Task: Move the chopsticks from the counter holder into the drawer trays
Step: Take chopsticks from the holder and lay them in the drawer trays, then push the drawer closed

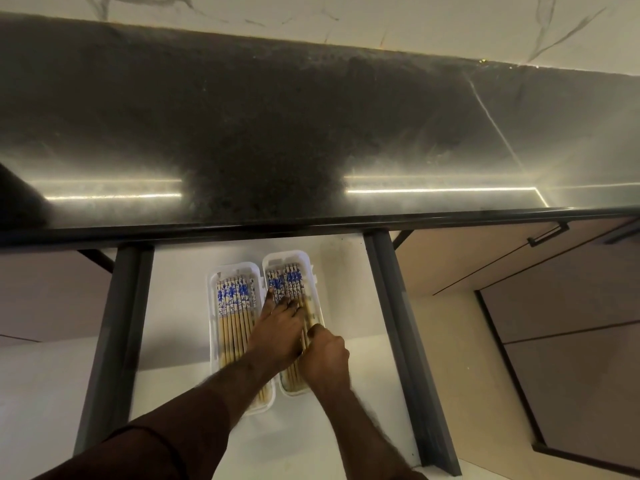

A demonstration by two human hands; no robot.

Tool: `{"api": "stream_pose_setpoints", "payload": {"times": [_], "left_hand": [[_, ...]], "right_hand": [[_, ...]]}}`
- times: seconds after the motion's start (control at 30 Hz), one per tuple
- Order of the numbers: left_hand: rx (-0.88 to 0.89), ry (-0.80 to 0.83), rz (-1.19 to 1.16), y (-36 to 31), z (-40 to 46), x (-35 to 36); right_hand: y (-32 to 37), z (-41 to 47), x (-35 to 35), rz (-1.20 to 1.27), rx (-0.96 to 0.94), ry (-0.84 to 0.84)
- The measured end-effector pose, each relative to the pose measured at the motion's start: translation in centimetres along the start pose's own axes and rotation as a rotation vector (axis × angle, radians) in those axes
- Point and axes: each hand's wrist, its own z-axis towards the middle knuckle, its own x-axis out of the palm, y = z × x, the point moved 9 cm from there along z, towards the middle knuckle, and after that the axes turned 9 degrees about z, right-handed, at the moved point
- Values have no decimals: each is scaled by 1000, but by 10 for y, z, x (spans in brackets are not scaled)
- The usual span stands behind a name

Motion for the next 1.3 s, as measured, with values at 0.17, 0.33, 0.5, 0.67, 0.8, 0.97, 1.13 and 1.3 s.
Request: {"api": "stream_pose_setpoints", "payload": {"times": [0.17,0.33,0.5,0.67,0.8,0.97,1.13,1.3], "left_hand": [[-102,-116,-188,9,-14,-18],[-184,-178,-323,15,-40,-40],[-281,-250,-368,19,-83,-64],[-342,-345,-355,10,-144,-84],[-399,-402,-339,-4,-195,-85],[-473,-474,-382,-25,-262,-80],[-504,-470,-379,-39,-322,-52],[-512,-463,-304,-46,-372,-22]], "right_hand": [[4,-7,-26,118,-29,-32],[15,-22,-40,134,-126,-5],[33,-59,-51,149,-314,-19],[34,-116,-58,204,-507,-46],[16,-164,-66,227,-610,-86],[-19,-218,-64,233,-639,-127],[-49,-269,-52,234,-756,-265],[-76,-291,-12,143,-801,-236]]}}
